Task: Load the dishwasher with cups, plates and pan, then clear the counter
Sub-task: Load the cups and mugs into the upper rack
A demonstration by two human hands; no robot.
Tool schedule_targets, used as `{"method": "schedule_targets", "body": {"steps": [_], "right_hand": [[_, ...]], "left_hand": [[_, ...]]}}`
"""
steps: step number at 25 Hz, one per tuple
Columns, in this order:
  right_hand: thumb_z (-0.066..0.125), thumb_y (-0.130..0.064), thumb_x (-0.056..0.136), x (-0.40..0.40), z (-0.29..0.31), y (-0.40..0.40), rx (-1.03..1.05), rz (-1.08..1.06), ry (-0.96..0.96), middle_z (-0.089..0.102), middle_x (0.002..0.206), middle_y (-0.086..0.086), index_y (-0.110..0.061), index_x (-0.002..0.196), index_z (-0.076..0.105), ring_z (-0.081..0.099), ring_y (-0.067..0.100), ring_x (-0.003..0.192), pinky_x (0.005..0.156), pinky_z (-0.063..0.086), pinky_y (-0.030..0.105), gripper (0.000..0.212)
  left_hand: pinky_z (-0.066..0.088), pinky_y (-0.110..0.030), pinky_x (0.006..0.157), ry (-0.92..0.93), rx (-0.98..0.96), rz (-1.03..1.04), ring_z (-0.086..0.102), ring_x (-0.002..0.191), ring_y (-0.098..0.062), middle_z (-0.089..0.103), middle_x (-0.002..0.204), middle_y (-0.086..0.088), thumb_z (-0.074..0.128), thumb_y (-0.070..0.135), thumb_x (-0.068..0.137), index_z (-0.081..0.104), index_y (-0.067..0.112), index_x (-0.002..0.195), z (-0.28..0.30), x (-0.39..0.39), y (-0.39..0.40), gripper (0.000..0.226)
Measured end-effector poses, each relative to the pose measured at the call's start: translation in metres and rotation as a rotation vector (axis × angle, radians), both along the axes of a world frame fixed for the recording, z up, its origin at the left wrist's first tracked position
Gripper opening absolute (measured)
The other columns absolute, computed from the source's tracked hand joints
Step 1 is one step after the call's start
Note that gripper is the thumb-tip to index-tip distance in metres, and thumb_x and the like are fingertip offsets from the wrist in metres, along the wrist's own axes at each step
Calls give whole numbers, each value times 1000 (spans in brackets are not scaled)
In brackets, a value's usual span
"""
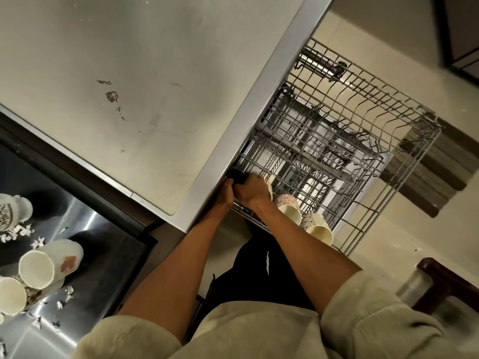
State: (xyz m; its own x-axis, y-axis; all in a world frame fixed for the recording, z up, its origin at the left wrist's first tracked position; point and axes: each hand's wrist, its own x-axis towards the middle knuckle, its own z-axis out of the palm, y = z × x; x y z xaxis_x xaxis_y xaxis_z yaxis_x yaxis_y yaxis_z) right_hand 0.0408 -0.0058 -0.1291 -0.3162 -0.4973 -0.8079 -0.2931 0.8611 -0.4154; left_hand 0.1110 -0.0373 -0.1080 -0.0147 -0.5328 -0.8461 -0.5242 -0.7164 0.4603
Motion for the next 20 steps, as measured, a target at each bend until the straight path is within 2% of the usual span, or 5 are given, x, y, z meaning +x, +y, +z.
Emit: {"method": "schedule_targets", "body": {"steps": [6, 9, 12, 17, 20], "right_hand": [[51, -45, 96, 1, -10, -4, 1, 65, -20, 63, 125, 21, -5, 125, 60, 55, 37, 123, 101, 49, 48, 50], [49, -44, 96, 4, -13, -3, 3, 90, -43, 60, 130, 21, -7, 134, 55, 51, 38, 128, 106, 47, 49, 53], [45, -40, 97, 3, -14, -2, -29, 123, -56, 62, 125, 20, -6, 132, 58, 54, 35, 124, 113, 39, 47, 50], [49, -30, 96, 4, -12, 5, -113, 110, -22, 67, 117, 19, -8, 127, 63, 61, 35, 114, 107, 44, 45, 40], [54, -34, 94, 5, -14, 7, -111, 79, -16, 69, 111, 17, -9, 122, 64, 63, 35, 109, 101, 49, 43, 39]], "left_hand": [[38, -39, 107, -15, 47, -14, 46, 133, -38, 49, 141, -29, 27, 3, 105, 46, -12, 136, -7, 1, -4, 39], [35, -35, 109, -17, 1, -30, 42, 137, -31, 44, 147, -21, 31, 4, 105, 44, -5, 141, -7, 3, -3, 40], [35, -30, 106, 5, -15, -21, 41, 138, -30, 44, 147, -19, 30, 4, 105, 42, -5, 143, -5, 2, -3, 40], [36, -25, 100, 13, -25, -17, 44, 135, -31, 46, 146, -22, 29, 2, 105, 43, -3, 143, -13, 4, -2, 41], [34, -15, 85, 0, -47, 30, 42, 136, -32, 44, 148, -23, 30, 0, 104, 40, -3, 144, -10, 2, 2, 41]]}}
